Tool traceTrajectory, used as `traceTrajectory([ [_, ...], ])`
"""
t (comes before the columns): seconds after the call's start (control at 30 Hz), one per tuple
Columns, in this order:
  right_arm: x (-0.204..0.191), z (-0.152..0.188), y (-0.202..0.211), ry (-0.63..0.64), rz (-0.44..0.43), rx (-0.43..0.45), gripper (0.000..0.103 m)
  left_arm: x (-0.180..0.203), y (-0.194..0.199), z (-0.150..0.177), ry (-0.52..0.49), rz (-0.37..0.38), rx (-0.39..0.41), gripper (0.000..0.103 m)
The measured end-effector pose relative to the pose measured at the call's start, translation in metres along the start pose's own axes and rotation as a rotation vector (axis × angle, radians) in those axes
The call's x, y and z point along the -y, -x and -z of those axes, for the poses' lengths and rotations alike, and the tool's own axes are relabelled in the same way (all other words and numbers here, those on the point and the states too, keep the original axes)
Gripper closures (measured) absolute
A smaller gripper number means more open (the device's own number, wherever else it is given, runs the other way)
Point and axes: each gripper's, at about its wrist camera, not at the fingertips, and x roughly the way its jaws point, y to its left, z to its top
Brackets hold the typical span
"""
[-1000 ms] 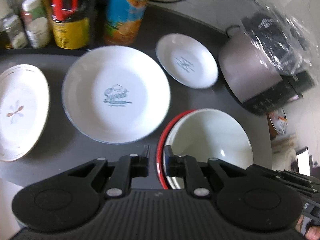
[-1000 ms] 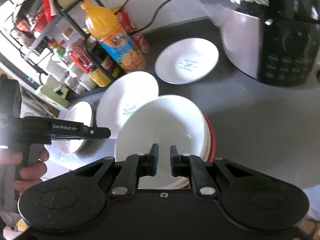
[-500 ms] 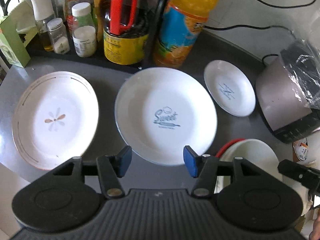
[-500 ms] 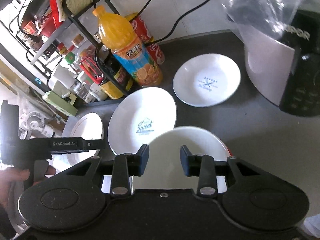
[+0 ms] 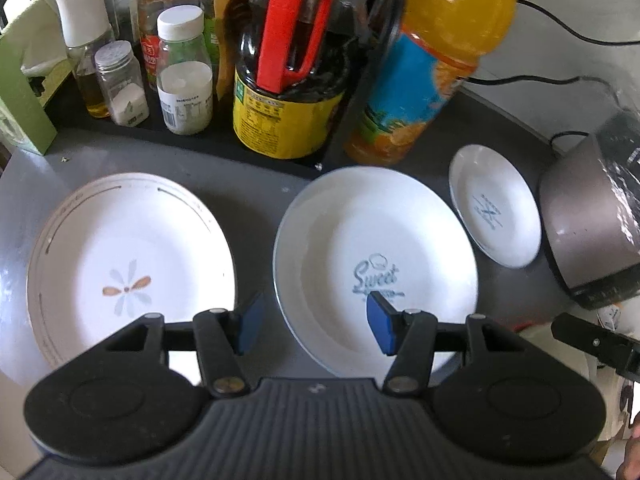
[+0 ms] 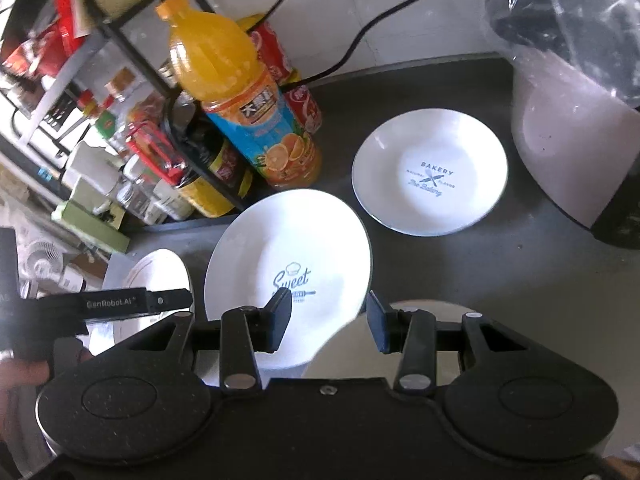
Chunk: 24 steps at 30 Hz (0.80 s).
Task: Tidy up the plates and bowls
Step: 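Move both grippers to the rim of the white 'Sweet' plate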
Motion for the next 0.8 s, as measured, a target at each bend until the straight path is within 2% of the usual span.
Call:
traceTrajectory([
  [0.2, -0.001, -0.014, -0.027, -0.033, 0.030, -0.027, 0.061, -0.007, -0.022, -0.016, 0.008, -0.008, -0.014, 0.048],
  [0.37, -0.004, -0.021, -0.049, -0.042, 0.065, -0.072, 0.061, -0.016, -0.041, -0.027, 0.042, 0.013, -0.058, 0.053],
  [0.73, 0.005, -0.029, -0.086, -0.099, 0.107, -0.143, 0.061, -0.028, -0.076, -0.037, 0.050, 0.037, -0.142, 0.075],
  [0.8, 0.007, -0.030, -0.092, -0.103, 0.118, -0.157, 0.061, -0.029, -0.079, -0.037, 0.050, 0.036, -0.145, 0.076],
])
